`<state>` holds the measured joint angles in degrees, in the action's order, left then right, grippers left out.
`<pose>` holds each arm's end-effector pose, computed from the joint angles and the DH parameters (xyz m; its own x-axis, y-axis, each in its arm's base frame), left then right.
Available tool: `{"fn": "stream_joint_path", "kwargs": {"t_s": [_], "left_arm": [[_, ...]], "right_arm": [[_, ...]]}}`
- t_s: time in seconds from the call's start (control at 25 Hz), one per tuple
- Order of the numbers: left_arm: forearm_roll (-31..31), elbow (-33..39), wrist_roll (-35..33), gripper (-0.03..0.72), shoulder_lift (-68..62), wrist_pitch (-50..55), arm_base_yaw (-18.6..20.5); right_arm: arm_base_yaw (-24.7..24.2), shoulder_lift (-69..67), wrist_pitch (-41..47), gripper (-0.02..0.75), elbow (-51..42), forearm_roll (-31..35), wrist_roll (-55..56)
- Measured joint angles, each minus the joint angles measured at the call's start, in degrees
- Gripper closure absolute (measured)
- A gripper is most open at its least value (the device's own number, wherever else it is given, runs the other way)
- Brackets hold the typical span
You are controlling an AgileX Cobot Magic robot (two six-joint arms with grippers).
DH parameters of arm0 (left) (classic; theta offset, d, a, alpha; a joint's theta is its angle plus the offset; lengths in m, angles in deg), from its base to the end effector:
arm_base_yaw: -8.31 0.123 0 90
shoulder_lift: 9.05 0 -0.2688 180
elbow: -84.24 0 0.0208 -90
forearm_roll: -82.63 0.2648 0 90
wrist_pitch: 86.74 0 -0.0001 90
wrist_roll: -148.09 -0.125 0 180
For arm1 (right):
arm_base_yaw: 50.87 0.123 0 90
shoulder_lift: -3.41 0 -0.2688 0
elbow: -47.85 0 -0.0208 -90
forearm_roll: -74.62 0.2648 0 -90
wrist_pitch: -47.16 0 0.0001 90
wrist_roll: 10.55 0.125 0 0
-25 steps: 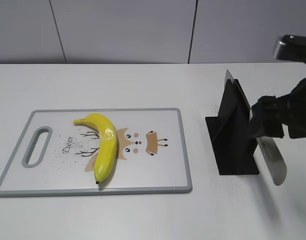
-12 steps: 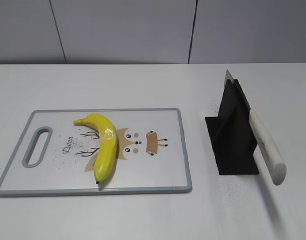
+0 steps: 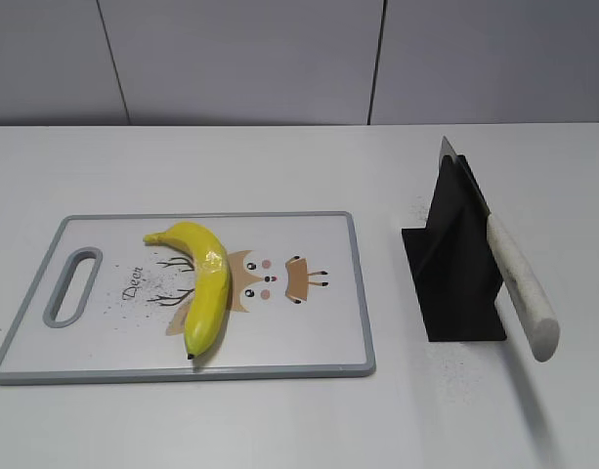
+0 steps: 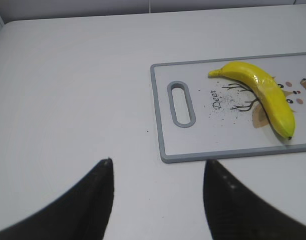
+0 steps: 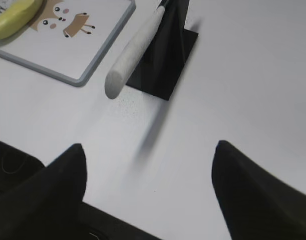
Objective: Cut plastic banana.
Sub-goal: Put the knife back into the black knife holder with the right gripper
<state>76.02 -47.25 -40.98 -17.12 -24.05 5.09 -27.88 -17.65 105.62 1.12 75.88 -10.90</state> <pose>0.0512 -0.0157 0.2634 -0.4679 0.1309 -0.8741 0.1953 0.9798 0.0422 0.0793 0.0362 0.2650 -0.5464 -0.2260 -0.8064 -0.4015 0.9157 0.0154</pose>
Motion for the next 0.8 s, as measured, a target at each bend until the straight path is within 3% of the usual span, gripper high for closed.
{"fn": "stream_joint_path", "kwargs": {"t_s": [0.56,0.8], "left_arm": [[-0.35,0.0,0.0,0.155,0.0,0.05,0.0],[-0.4,0.0,0.0,0.158,0.0,0.05,0.0]], "right_arm": [[-0.36,13.14,1.06,0.155,-1.05,-0.85,-0.04],[-9.27,13.14,1.06,0.155,-1.05,-0.67,-0.04]]}}
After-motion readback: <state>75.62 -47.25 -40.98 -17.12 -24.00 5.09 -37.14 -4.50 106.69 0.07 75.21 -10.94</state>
